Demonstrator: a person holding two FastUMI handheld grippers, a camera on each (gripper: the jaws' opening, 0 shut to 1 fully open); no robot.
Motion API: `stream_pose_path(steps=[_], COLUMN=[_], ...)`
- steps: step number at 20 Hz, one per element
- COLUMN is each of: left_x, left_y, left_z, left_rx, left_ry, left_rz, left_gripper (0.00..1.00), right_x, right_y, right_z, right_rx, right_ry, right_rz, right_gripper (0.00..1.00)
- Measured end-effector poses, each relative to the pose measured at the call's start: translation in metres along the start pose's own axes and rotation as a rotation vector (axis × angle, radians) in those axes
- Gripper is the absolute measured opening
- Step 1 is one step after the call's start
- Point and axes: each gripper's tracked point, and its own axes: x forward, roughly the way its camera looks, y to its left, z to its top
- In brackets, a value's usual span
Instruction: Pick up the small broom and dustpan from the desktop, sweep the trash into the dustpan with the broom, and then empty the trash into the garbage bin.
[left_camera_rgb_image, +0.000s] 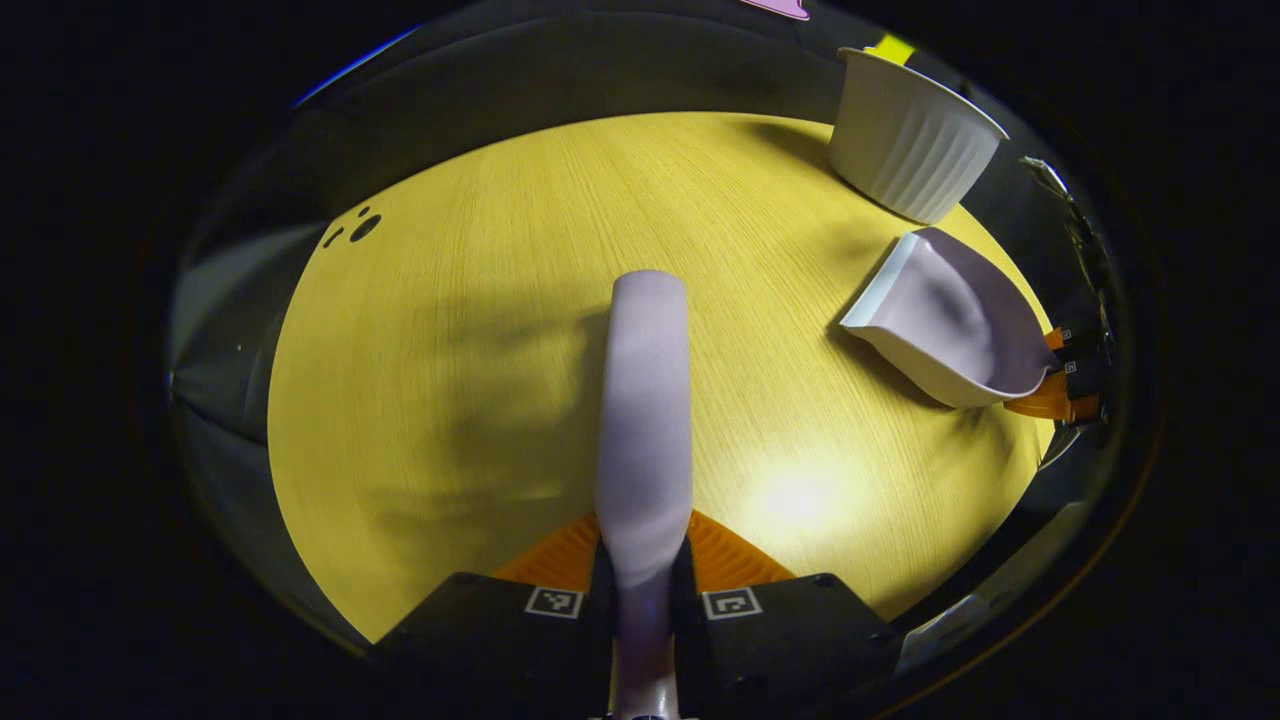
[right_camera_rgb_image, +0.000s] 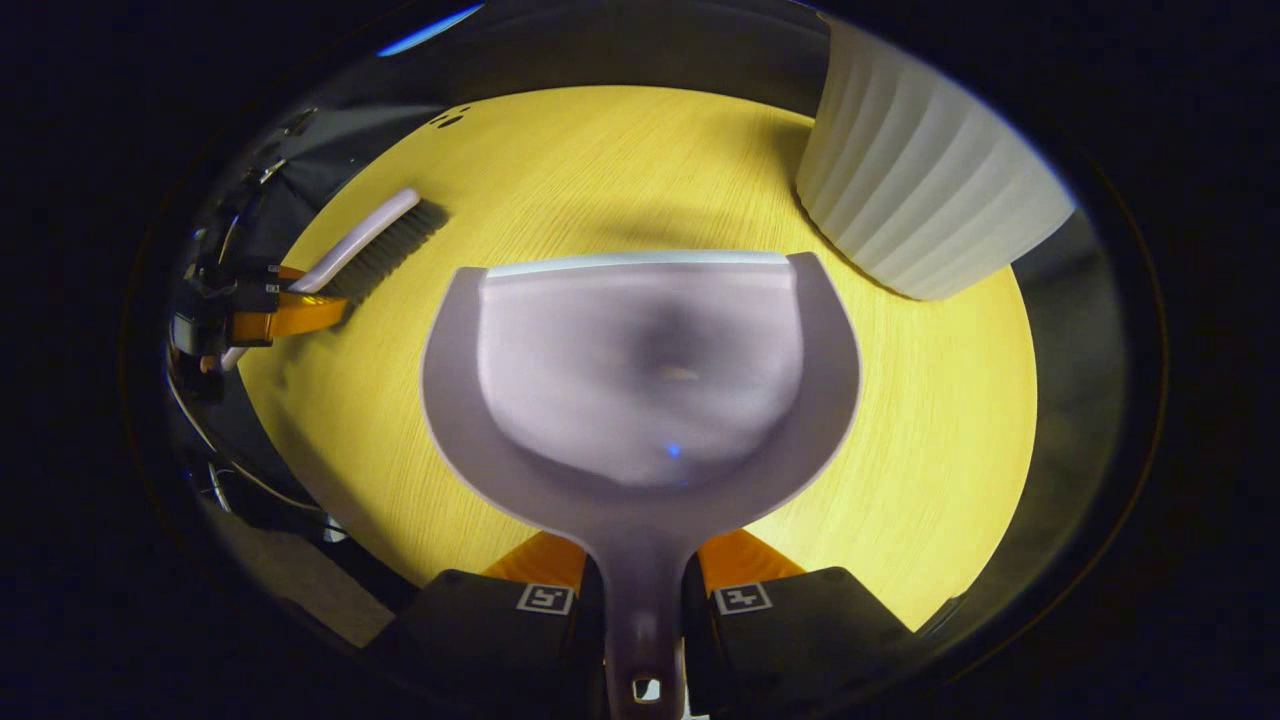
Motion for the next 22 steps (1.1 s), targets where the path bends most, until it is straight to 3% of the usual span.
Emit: stream_pose_path(steps=[8, 11, 12, 13, 17, 19, 22], left_x=[-0.004, -0.016, -0.022, -0.029, -0.066, -0.088, -0.125], left_y=[0.001, 0.003, 0.003, 0.003, 0.002, 0.000, -0.013], left_z=[0.004, 0.002, 0.001, -0.001, 0.002, 0.012, 0.039], left_rx=[0.061, 0.071, 0.076, 0.081, 0.072, 0.057, 0.026], left_ry=[-0.006, -0.015, -0.022, -0.032, -0.106, -0.182, -0.336], left_rz=[0.005, 0.019, 0.020, 0.021, 0.016, 0.012, -0.011], left_gripper=[0.31, 0.29, 0.29, 0.33, 0.34, 0.39, 0.34], right_x=[-0.001, -0.017, -0.026, -0.035, -0.081, -0.107, -0.149], right_y=[0.006, 0.007, 0.007, 0.007, 0.007, 0.006, 0.008], right_z=[-0.003, -0.001, -0.001, 0.001, 0.010, 0.017, 0.039], right_rx=[0.016, 0.049, 0.054, 0.056, 0.054, 0.051, 0.068], right_ry=[0.015, -0.003, -0.014, -0.031, -0.142, -0.230, -0.407], right_rz=[0.014, 0.024, 0.026, 0.029, 0.019, -0.006, -0.059], right_gripper=[0.43, 0.34, 0.41, 0.41, 0.41, 0.41, 0.41])
